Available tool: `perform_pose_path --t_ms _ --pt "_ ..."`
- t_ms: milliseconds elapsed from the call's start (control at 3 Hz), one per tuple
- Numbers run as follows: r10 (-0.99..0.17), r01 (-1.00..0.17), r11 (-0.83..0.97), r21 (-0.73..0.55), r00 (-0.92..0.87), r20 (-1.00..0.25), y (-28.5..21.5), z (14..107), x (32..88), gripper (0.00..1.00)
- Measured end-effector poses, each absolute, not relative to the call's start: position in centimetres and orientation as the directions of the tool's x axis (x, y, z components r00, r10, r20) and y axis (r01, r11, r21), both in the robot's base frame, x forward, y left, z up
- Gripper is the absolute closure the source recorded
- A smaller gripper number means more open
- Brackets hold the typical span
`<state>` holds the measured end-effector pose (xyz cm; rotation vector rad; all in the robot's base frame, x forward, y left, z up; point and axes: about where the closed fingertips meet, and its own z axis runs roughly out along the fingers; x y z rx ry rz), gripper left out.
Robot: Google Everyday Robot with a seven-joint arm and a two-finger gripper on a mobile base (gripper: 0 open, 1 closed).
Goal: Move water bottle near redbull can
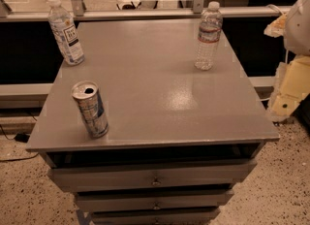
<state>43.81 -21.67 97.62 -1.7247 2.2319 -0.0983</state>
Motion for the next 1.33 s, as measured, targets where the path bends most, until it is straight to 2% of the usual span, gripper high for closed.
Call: perform_pose_path --t_ms 333,667,1333 --pt "-0.953 -0.931 0.270 -0.246 -0.221 -0.207 -21.7 97.6 43.8 0.00" --pt "-0.942 -0.927 0.269 -0.260 -0.197 -0.272 -21.1 97.3 45.5 0.00" --pt "-0.908 -0.891 0.300 -0.342 -0.157 -0.388 -18.4 94.2 56.3 0.00"
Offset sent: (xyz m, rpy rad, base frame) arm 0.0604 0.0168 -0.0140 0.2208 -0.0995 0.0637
